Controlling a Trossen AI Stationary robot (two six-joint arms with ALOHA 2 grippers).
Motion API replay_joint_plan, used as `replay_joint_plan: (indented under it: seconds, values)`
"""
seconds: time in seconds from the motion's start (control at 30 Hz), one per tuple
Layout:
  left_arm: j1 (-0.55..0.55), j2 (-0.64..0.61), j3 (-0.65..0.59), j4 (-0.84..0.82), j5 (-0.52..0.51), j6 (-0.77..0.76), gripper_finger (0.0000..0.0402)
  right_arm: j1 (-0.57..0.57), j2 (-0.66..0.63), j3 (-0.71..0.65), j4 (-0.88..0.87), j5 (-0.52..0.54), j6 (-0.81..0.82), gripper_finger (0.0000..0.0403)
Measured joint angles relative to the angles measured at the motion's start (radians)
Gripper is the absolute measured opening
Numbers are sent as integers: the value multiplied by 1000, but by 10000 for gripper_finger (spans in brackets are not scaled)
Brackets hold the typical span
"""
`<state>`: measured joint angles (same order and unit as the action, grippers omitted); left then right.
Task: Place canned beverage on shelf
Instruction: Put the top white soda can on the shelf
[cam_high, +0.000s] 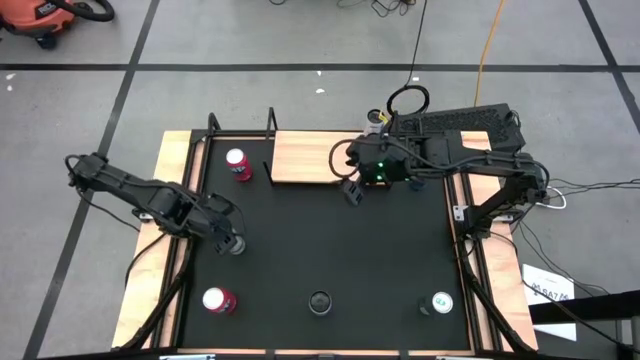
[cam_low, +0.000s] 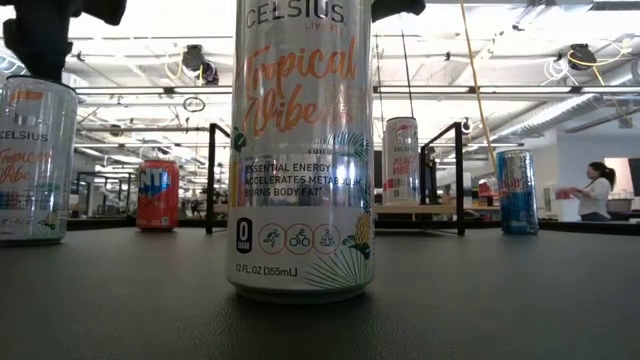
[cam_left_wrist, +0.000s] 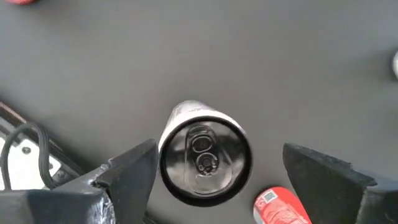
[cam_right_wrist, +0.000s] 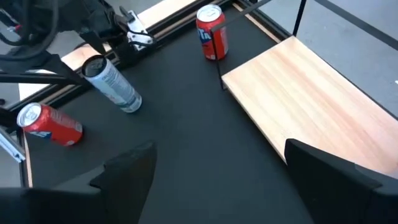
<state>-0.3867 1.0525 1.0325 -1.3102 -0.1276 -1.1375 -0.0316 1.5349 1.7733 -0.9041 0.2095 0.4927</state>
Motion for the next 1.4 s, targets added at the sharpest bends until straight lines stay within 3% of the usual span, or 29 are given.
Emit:
replay_joint_plan:
  seconds: [0.37,0.73,1.1,1.4]
  values:
    - [-2,54,-27,-1,21,-6,335,21,-1,0,-6,3,12,339]
    - [-2,89,-23,8,19,19,232,49,-1,0,-34,35,24,339]
    - [4,91,23,59,15,56,234,74,2,0,-6,52,50,339]
    - [101,172,26,332,8,238,235,106,33,0,108,49,46,339]
